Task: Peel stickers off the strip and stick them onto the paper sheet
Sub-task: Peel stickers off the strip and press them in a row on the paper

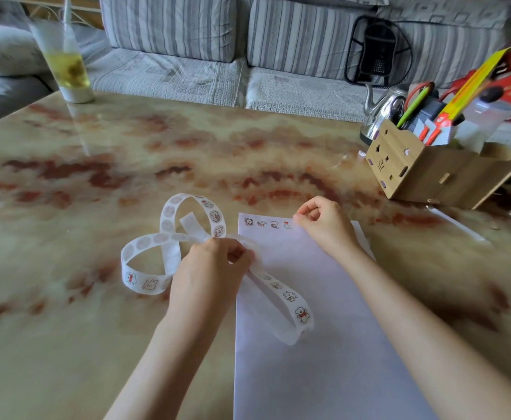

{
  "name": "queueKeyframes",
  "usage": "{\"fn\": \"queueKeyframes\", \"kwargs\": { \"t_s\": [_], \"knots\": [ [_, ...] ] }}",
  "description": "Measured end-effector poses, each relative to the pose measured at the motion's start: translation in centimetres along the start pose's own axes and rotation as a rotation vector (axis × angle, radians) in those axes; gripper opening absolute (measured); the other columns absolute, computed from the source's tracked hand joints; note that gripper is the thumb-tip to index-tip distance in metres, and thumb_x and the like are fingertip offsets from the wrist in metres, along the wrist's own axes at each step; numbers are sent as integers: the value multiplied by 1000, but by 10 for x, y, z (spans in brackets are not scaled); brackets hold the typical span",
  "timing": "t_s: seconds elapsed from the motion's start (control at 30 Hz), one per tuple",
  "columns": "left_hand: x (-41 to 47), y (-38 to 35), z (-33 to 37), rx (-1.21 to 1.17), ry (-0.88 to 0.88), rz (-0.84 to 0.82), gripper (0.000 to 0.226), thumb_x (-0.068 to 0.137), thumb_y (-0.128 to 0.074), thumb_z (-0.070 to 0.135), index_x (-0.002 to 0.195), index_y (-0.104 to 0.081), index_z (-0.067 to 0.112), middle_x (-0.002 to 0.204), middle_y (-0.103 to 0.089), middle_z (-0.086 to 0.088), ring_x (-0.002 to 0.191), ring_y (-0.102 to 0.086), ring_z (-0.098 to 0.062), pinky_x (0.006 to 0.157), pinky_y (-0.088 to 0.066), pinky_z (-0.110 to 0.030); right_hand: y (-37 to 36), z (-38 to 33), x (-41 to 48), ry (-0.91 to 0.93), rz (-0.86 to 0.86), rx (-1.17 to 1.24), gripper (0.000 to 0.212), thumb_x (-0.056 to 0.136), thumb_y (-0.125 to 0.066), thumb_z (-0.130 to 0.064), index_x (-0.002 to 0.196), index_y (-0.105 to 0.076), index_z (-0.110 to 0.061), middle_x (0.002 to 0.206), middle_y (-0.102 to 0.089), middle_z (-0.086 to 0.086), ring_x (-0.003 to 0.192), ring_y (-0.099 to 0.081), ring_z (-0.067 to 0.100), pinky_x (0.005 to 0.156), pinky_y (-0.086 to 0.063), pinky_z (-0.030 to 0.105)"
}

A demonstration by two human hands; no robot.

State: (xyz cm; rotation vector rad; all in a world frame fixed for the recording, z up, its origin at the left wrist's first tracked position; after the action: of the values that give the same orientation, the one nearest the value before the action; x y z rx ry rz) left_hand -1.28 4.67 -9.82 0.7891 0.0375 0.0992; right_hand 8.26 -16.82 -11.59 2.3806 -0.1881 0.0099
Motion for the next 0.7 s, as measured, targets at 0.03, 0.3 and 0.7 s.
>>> {"fn": "queueKeyframes", "kwargs": {
  "t_s": [0.03,0.3,0.7],
  "knots": [
    [0,0,0,0,-1,0,17,87,-58,35,86,-72,25,86,-71,11,70,-63,-17,64,-51,-29,0,1,0,1,-2,24,15,81,-71,-30,82,-59,-22,67,-54,-10,66,-55,14,63,-39,28],
    [-1,1,2,0,-15,14,18,87,-58,34,84,-73,24,85,-71,9,73,-64,-17,66,-51,-31,-4,4,1,5,-64,86,13,82,-68,-18,81,-58,-26,74,-56,-7,72,-55,17,71,-48,37],
    [3,31,10,-378,-48,170,22,90,-60,27,70,-68,21,46,-55,20,46,-49,-3,43,-38,-9,6,-93,-95,237,-363,310,9,84,-71,-23,89,-67,-16,77,-72,2,65,-63,14,58,-45,16]
  ]
}}
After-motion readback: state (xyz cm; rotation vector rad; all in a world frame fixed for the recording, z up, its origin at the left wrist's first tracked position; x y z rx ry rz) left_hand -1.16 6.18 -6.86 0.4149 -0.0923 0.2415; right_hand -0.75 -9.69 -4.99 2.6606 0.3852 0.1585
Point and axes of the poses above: each hand's wrist, its own x-axis towards the middle knuckle, its own y-axis out of the back of the hand, z = x × y, the point moved 10 cm from there along x, towards the middle knuckle
